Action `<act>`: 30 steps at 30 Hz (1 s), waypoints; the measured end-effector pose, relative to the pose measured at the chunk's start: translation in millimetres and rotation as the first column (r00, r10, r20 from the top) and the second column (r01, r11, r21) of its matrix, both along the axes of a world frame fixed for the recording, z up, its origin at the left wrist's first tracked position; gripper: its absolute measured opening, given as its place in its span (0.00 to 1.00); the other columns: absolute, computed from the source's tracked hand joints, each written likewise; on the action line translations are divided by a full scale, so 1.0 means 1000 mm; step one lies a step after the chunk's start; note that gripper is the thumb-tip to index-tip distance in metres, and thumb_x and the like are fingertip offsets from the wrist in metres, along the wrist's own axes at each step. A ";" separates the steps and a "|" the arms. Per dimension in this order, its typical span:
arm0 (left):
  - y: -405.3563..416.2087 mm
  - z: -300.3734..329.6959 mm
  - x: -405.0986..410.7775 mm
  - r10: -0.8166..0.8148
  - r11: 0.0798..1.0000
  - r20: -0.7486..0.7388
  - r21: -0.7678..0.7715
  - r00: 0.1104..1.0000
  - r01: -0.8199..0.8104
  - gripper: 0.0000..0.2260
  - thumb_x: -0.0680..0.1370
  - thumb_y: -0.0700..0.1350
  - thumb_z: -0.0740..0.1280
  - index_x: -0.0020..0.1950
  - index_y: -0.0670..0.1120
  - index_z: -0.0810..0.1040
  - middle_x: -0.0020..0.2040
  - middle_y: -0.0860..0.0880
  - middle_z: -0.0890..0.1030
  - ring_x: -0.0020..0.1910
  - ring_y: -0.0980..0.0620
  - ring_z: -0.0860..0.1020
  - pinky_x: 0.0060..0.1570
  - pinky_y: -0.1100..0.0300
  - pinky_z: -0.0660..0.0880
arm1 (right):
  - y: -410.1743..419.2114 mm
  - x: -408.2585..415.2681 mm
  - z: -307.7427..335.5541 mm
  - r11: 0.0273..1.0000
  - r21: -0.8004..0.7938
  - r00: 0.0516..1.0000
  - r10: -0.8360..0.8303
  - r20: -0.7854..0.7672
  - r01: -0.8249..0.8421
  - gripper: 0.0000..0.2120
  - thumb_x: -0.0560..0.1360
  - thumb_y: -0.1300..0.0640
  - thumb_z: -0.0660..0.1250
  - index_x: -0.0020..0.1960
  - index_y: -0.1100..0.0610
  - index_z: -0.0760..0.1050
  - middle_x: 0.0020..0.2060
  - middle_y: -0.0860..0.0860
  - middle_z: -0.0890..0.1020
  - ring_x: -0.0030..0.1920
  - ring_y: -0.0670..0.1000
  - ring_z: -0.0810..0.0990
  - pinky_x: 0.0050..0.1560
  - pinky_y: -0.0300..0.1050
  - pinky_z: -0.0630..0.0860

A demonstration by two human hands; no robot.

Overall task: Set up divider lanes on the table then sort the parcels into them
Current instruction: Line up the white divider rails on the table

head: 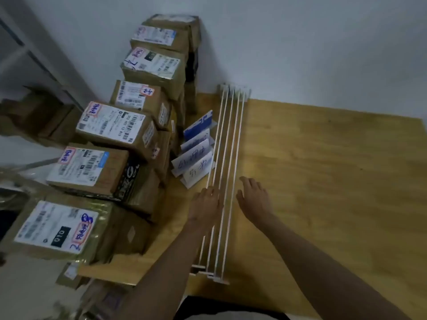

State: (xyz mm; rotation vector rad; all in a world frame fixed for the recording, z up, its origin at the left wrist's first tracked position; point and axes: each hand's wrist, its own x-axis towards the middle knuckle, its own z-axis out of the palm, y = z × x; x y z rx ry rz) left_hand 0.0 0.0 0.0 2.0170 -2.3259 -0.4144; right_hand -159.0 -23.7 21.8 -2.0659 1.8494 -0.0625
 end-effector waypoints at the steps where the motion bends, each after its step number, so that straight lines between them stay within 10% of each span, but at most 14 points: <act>1: 0.000 -0.003 -0.001 -0.025 0.999 0.035 0.022 0.999 0.024 0.13 0.83 0.49 0.54 0.62 0.48 0.74 0.60 0.48 0.76 0.58 0.49 0.75 0.57 0.53 0.70 | 0.002 0.002 -0.003 0.999 0.044 1.000 -0.015 0.017 0.015 0.21 0.81 0.53 0.58 0.73 0.55 0.64 0.65 0.55 0.73 0.64 0.59 0.72 0.61 0.54 0.70; 15: -0.002 -0.017 -0.028 0.046 0.943 0.126 0.321 0.991 -0.085 0.12 0.82 0.52 0.60 0.60 0.48 0.78 0.57 0.48 0.80 0.56 0.48 0.79 0.56 0.53 0.73 | 0.017 0.029 -0.038 0.840 0.495 0.937 -0.324 0.129 0.222 0.17 0.81 0.56 0.61 0.67 0.60 0.64 0.58 0.61 0.78 0.57 0.62 0.79 0.51 0.53 0.75; 30: 0.009 -0.010 -0.036 0.257 0.901 -0.026 0.367 0.966 -0.230 0.07 0.83 0.41 0.59 0.59 0.45 0.74 0.56 0.45 0.81 0.54 0.45 0.81 0.46 0.55 0.74 | 0.017 0.042 -0.036 0.812 0.496 0.891 -0.429 0.151 0.307 0.14 0.78 0.61 0.61 0.63 0.60 0.66 0.55 0.60 0.78 0.55 0.61 0.79 0.43 0.49 0.70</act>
